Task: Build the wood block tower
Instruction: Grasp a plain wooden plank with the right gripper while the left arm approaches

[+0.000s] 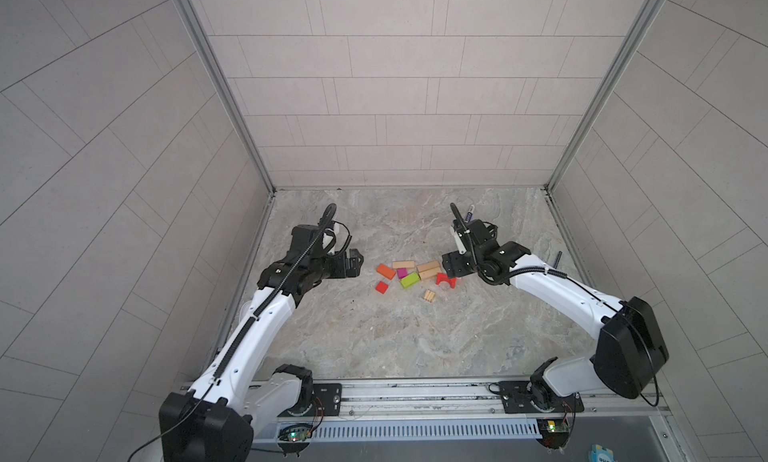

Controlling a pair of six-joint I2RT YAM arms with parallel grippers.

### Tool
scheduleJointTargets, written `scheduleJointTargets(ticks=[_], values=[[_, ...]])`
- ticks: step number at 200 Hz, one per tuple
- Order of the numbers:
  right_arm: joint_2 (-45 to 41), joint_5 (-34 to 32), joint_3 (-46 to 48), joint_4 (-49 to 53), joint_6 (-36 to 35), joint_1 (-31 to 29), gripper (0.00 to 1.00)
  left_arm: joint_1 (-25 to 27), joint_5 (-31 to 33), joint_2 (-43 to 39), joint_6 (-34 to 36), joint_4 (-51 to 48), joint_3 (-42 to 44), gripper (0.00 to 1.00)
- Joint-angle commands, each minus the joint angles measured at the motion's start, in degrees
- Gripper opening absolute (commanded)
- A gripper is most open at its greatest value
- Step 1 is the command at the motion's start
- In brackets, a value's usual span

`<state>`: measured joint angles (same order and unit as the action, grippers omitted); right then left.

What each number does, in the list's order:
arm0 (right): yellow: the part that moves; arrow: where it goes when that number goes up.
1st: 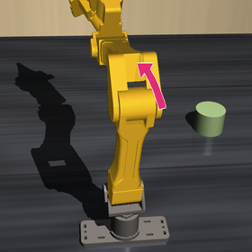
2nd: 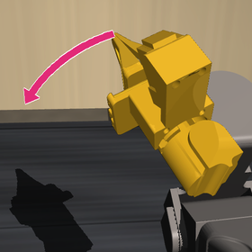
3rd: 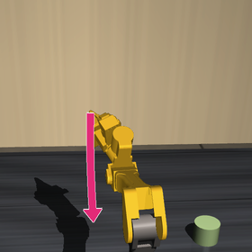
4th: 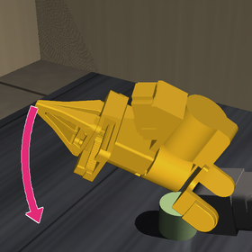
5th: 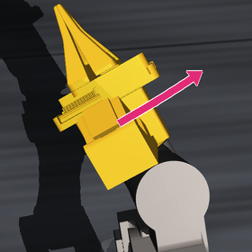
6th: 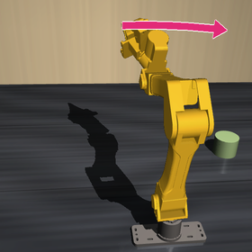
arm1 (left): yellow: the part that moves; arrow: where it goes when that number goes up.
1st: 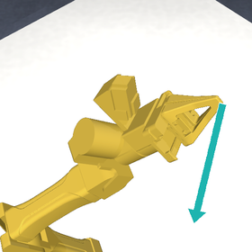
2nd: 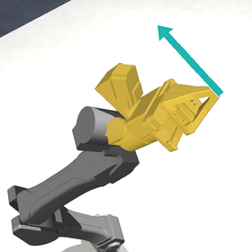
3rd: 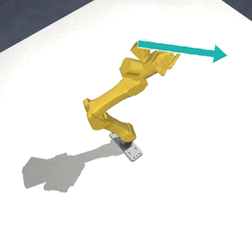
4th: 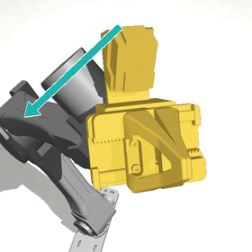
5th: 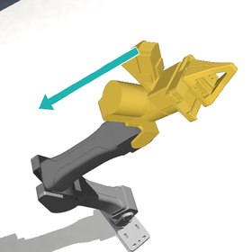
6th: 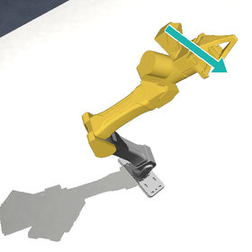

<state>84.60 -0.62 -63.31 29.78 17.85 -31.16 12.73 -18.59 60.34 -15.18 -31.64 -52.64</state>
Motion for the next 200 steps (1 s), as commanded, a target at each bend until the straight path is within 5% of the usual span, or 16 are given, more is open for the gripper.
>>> scheduleJointTargets(ticks=[1,73,200], values=[[3.66,0.54,-3.43,2.20,-0.97,-1.44,0.88,0.87,-0.89,-1.49,1.11,0.48,0.95,0.99],[17.96,2.22,-13.52,5.47,-1.85,-4.04,0.87,1.62,-0.61,-1.01,1.47,0.61,0.91,0.99],[26.86,0.97,-12.98,2.14,-1.58,-4.67,0.87,3.53,1.34,-0.84,2.24,-0.10,0.92,0.99]])
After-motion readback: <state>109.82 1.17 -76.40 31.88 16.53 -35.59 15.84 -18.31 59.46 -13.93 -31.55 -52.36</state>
